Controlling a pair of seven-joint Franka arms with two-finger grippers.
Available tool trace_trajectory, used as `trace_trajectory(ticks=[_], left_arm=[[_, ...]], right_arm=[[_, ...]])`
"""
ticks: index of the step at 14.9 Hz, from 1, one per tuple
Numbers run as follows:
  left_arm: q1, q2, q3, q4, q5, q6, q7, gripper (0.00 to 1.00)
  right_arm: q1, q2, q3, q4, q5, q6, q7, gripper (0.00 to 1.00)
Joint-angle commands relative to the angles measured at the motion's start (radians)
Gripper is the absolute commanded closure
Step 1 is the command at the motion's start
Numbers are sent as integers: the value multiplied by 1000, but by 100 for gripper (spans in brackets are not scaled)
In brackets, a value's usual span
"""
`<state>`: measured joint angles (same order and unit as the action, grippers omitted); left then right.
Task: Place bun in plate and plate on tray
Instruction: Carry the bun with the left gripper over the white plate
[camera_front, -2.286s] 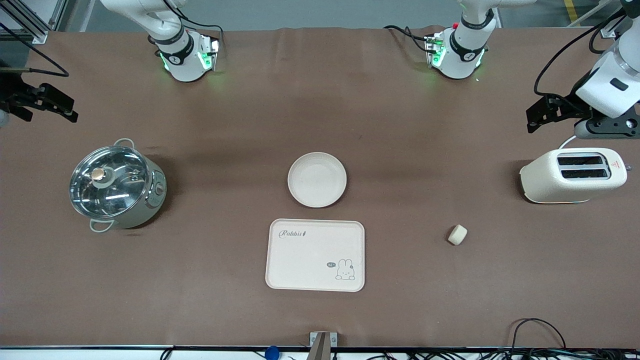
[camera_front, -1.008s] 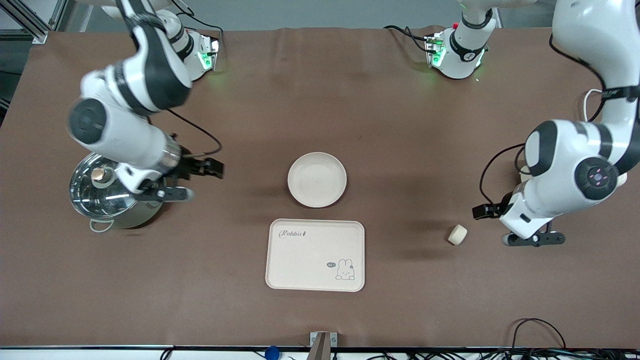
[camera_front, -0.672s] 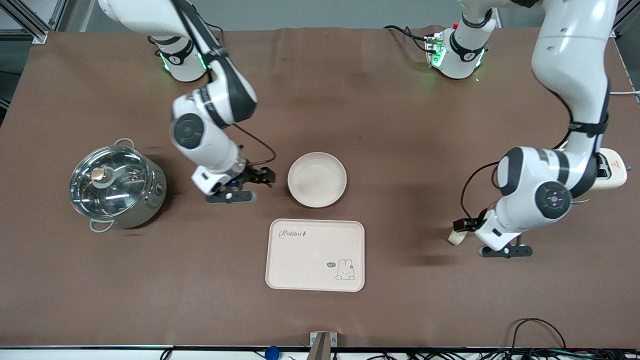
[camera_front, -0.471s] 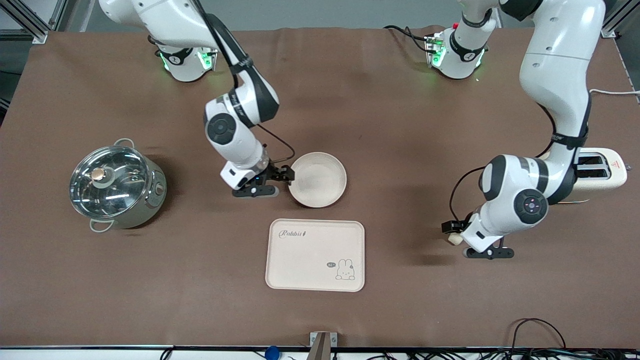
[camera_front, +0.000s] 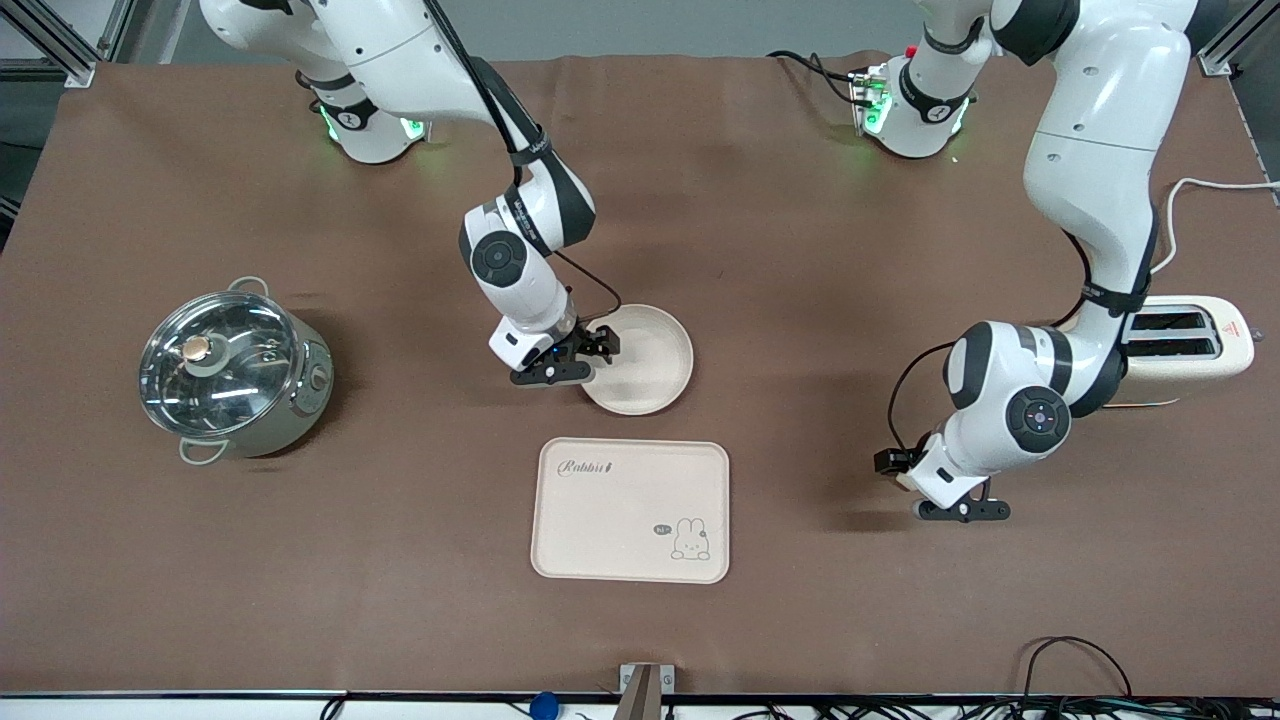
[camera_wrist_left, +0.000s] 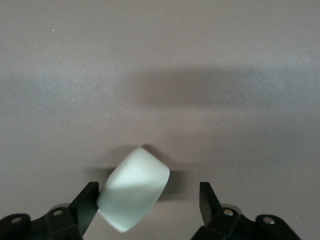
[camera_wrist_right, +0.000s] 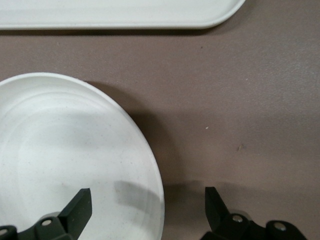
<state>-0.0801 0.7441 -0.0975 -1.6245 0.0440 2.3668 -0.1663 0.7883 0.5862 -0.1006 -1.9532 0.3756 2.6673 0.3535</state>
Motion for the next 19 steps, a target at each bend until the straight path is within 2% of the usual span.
trace_trajectory(ticks=[1,3,8,9,12,15,19], left_arm=[[-3,24,5,15,4,29,2,15],[3,26,7,12,4,28,2,27],[-1,14,6,12,1,6,-56,71],[-3,11,2,17,2,-10,-77,75],[-47,-25,-2,31,1,-67,-168,76],[-143,-42,-10,95,-12,-170,-362,74],[-236,-39,-72,121,-13,-182,-640,72]], right_arm=[[17,-6,-11,-38,26,39,-1,0],[17,-6,-11,-38,26,39,1,0],[22,-6,-11,-36,28,42,-1,0],[22,-6,-11,-36,28,40,-1,0],[22,-6,-11,-36,28,40,-1,0],[23,-6,-11,-36,28,40,-1,0],[26,-6,-11,-36,28,43,-1,0]])
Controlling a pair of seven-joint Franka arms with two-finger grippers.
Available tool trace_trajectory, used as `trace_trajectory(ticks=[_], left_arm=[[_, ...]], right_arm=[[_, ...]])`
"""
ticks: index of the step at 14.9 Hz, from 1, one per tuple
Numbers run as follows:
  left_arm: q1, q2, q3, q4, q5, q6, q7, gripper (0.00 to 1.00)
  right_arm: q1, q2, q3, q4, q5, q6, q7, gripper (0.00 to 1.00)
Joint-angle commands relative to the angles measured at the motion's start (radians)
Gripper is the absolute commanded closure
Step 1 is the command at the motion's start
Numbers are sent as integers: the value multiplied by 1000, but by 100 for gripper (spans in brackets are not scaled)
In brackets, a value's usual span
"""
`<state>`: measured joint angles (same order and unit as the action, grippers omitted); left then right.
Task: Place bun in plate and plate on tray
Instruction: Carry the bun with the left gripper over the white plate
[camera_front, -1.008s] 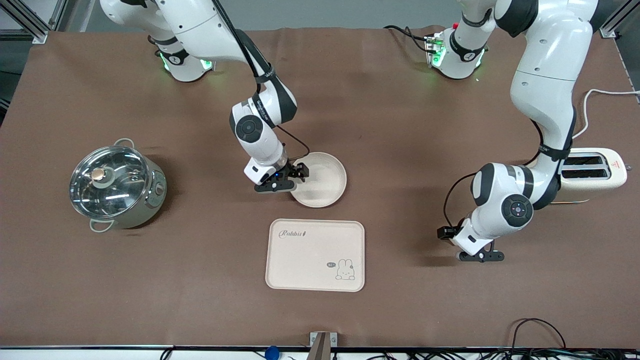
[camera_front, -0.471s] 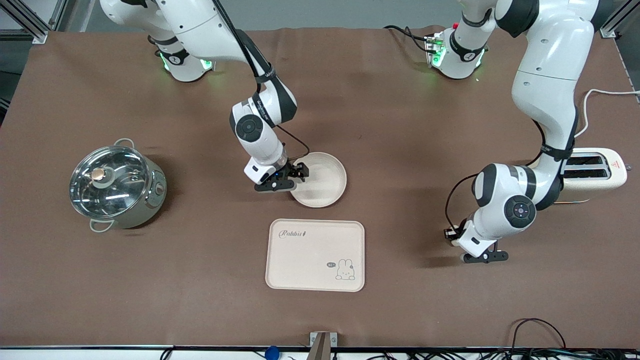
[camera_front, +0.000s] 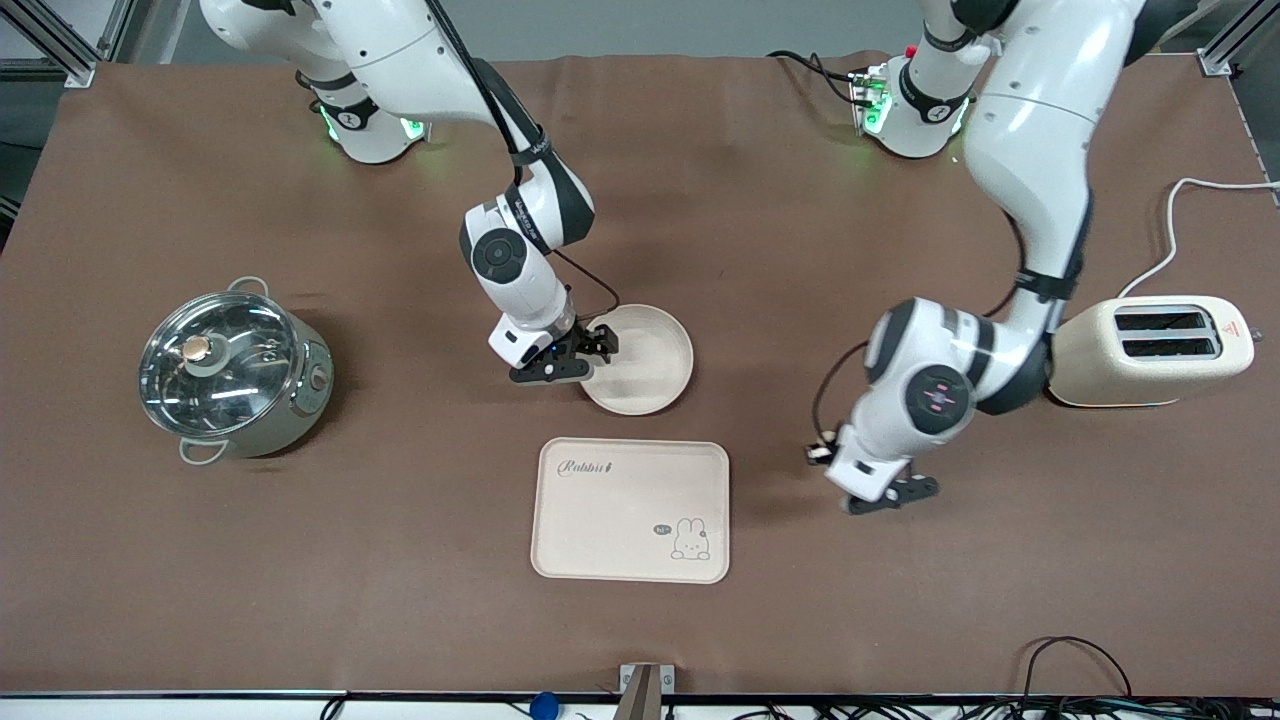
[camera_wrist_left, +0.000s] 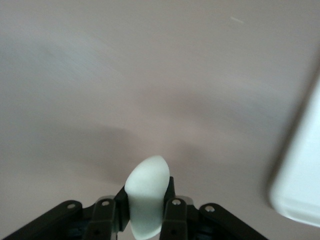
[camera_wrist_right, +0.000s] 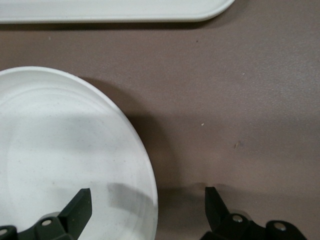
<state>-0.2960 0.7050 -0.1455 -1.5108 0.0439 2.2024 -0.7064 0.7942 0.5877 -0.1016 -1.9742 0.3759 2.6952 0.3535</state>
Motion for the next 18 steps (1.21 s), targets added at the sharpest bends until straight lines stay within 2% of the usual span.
trace_trajectory(ticks=[1,5,7,11,14,15,16,17,18], left_arm=[[-25,10,-63,8,-15,-16,-155,72],[-86,39,-137,37,-36,-3,-333,72],[-132,57,-137,58,-71,3,-393,72],[-201,102,-135,57,-134,127,-502,67],[-215,120,-135,55,-133,142,-521,58],[-219,120,-135,54,-136,142,-521,51],[-219,120,-135,54,-136,142,-534,39],[-219,119,-135,54,-134,142,-562,13],[-218,114,-135,55,-122,142,-576,0]], right_arm=[[20,-8,-10,-15,28,15,-1,0],[23,-8,-10,-15,28,17,1,0],[26,-8,-10,-15,28,17,-1,0],[28,-3,-10,-15,29,25,1,0],[28,1,-10,-15,31,25,2,0],[28,1,-10,-15,31,26,2,0],[27,1,-10,-15,29,32,-7,61],[48,3,-9,-17,34,50,8,100],[66,6,-9,-17,35,57,30,100]])
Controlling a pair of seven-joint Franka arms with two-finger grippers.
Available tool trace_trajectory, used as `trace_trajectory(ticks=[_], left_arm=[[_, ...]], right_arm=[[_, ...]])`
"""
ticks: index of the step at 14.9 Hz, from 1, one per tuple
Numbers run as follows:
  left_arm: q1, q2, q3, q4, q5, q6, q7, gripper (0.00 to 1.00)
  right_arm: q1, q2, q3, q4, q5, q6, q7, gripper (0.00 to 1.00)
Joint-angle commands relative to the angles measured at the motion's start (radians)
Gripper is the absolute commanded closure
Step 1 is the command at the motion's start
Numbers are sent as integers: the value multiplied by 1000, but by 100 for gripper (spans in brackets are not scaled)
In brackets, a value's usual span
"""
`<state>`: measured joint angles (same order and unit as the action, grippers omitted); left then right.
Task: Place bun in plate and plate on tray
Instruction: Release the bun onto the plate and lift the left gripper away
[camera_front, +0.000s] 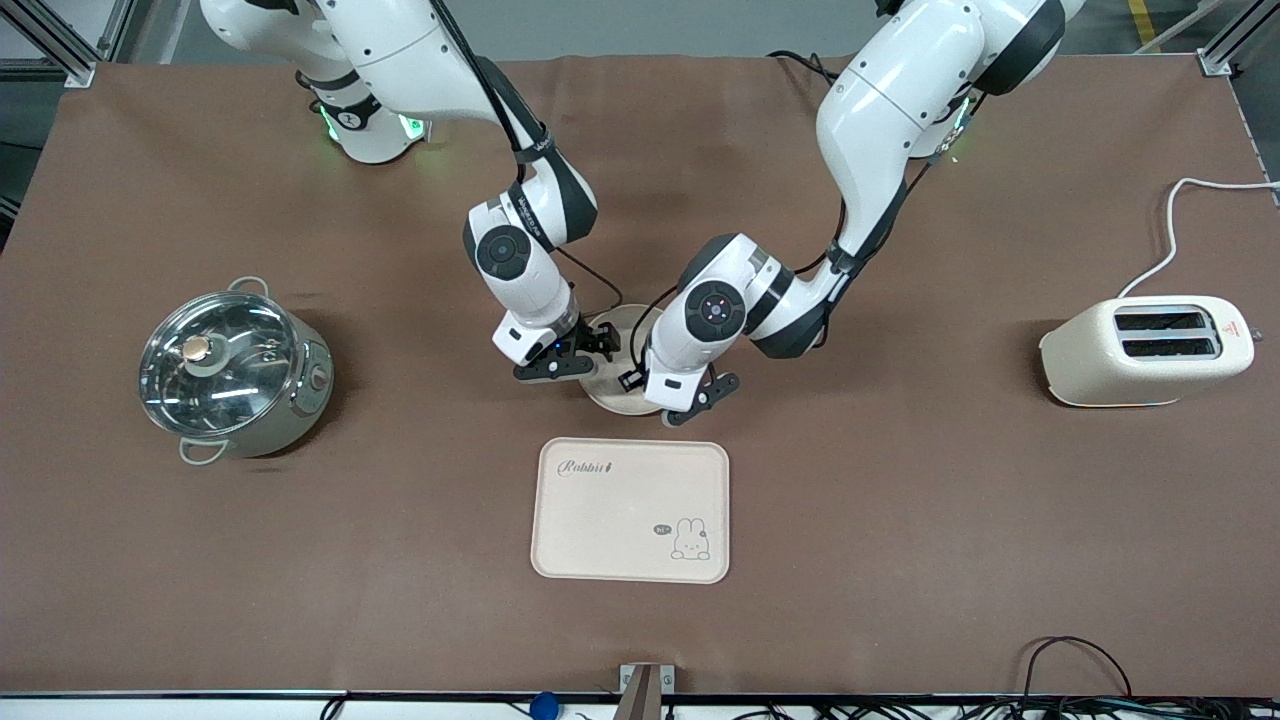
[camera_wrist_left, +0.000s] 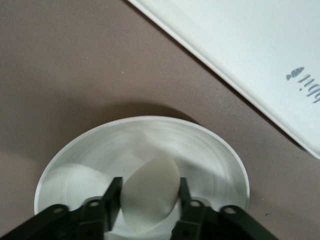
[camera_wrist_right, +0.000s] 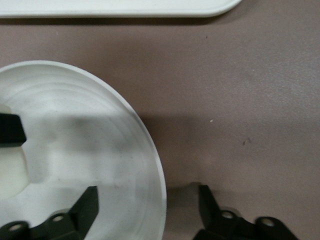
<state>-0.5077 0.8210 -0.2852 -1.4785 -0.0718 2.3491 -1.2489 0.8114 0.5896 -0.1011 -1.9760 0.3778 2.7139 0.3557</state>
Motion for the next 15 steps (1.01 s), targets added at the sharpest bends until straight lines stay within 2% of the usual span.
trace_trajectory(ticks=[1,5,9,13,15], left_arm=[[-5,-11,4,26,-6,-7,-35,0],[30,-86,17,29,-3,-22,-29,0],[158,-212,17,30,36,-143,31,0],[274,-330,17,32,139,-327,242,0],[333,-390,15,32,162,-398,375,0]], right_arm=[[46,6,-9,-14,33,38,45,100],[28,3,-9,-14,33,32,37,100],[-26,-53,-6,-4,35,23,34,100],[-92,-48,-3,112,52,18,35,100],[-127,20,-3,204,95,17,34,100]])
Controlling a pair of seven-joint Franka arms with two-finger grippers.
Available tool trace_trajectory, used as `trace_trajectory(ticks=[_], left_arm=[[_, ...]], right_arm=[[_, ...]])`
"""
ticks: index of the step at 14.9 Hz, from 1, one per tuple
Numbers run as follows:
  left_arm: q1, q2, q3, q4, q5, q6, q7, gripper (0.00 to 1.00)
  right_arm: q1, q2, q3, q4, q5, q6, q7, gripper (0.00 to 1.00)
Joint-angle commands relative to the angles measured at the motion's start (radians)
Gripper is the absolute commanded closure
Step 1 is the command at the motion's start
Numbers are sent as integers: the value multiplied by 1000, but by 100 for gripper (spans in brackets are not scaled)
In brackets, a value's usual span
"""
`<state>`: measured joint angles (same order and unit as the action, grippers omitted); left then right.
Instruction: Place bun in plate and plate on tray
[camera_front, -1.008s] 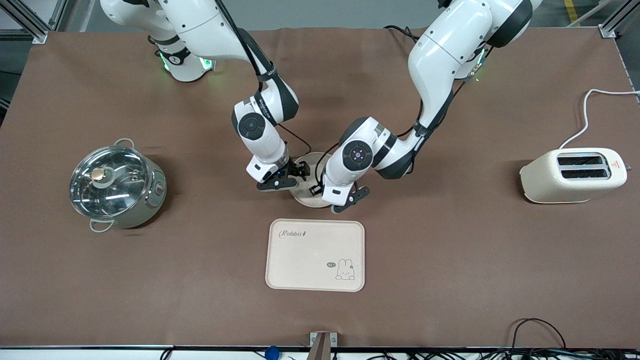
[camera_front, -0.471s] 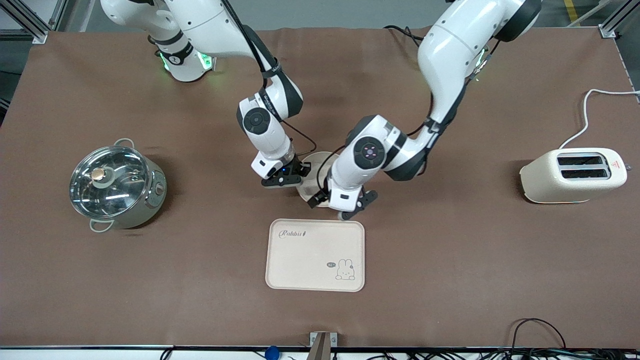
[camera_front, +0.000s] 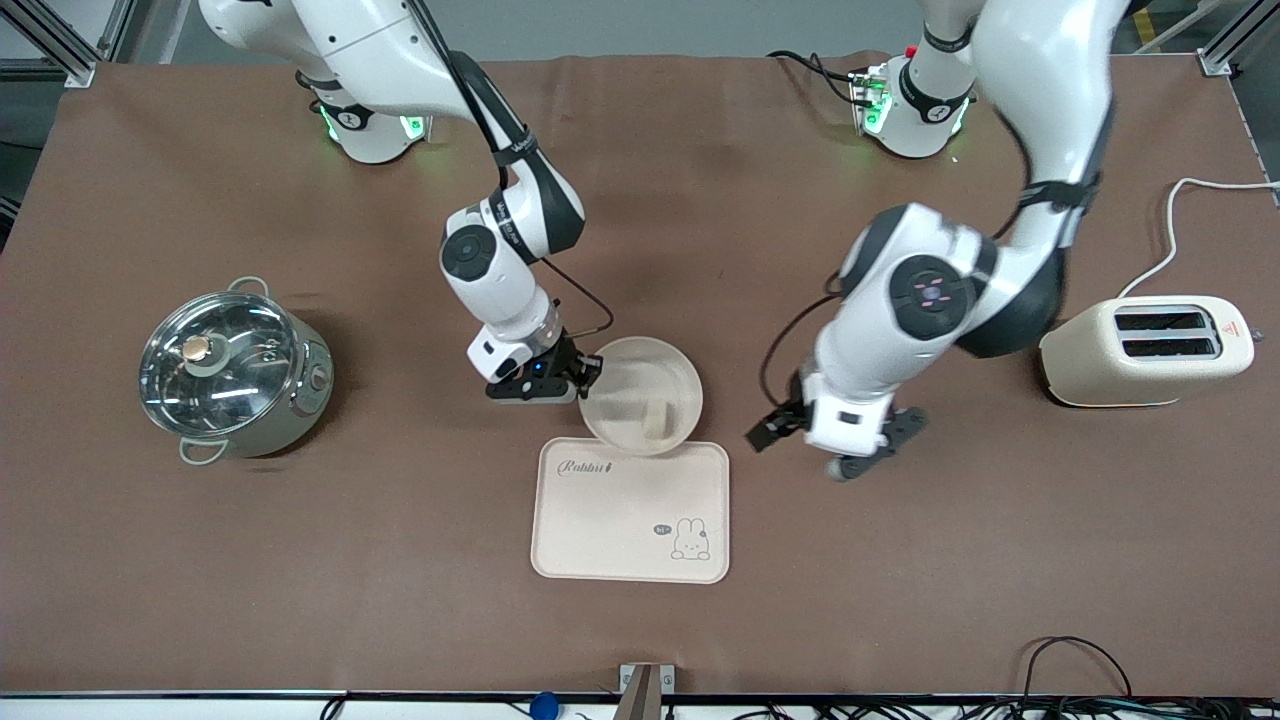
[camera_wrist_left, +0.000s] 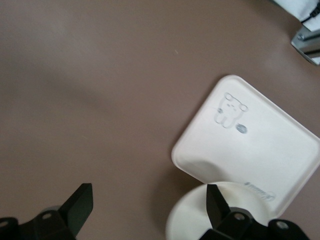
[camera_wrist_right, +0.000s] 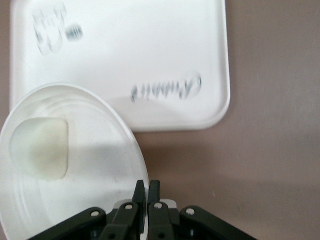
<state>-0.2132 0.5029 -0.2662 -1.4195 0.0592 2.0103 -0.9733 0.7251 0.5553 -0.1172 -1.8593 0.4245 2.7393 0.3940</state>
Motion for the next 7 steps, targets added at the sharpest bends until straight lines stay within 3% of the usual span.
trace_trajectory(ticks=[1,7], left_arm=[[54,-99,-2,-27,33,-77,145,0],[167,-197,-1,-29,74,-230,342,0]], right_arm=[[-53,90,13,148,54,-9,-3,100],[-107,311,11,397,91,-10,17,100]])
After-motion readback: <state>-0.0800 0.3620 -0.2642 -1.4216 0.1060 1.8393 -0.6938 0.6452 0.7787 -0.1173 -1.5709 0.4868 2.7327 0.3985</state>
